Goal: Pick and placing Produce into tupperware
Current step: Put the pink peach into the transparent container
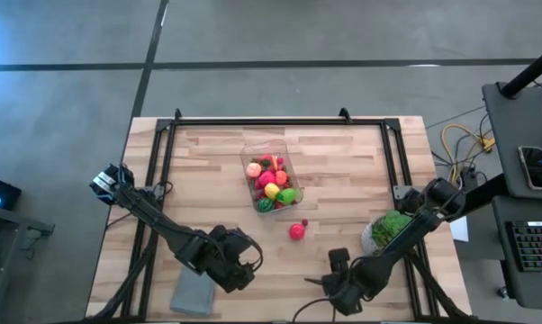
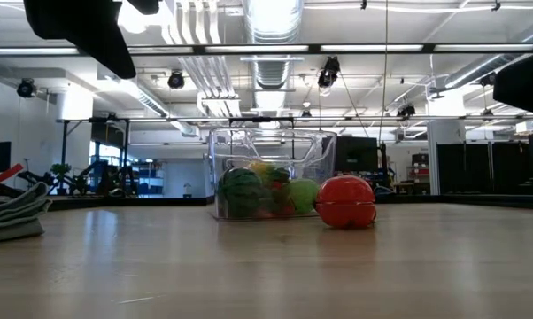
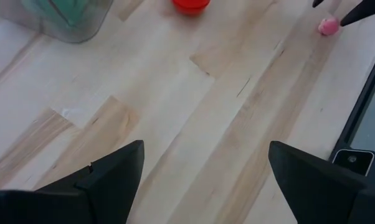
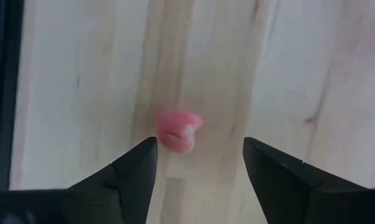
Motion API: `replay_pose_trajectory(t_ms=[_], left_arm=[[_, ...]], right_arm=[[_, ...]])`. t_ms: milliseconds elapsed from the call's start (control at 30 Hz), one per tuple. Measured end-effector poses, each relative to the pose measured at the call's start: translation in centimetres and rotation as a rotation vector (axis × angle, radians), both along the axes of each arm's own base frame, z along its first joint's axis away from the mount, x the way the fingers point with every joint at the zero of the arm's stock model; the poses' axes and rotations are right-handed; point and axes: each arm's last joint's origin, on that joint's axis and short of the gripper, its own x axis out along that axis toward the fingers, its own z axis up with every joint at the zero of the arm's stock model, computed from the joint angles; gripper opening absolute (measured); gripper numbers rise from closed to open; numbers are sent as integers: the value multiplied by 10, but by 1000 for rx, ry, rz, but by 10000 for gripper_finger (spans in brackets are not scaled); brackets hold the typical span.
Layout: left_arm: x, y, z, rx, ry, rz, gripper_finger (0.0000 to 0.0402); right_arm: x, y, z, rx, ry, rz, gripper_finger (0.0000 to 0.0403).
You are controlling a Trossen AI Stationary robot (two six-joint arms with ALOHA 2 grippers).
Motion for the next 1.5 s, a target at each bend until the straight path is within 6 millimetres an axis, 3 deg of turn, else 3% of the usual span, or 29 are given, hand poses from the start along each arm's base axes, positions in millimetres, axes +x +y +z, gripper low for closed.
replay_pose_trajectory(t_ms=[500, 1000, 1300, 1500], left_arm=[[-1, 1, -4, 18, -1, 9, 329], [-1, 1, -4, 20, -2, 8, 329], [-1, 1, -4, 20, -2, 8, 329], [-1, 1, -4, 19, -3, 8, 329]], right_arm=[[2, 4, -3, 102, 10, 48, 219], [1, 1, -7, 48, -24, 33, 217], [1, 1, -9, 57, -33, 33, 177], [0, -1, -15, 80, -48, 9, 171]])
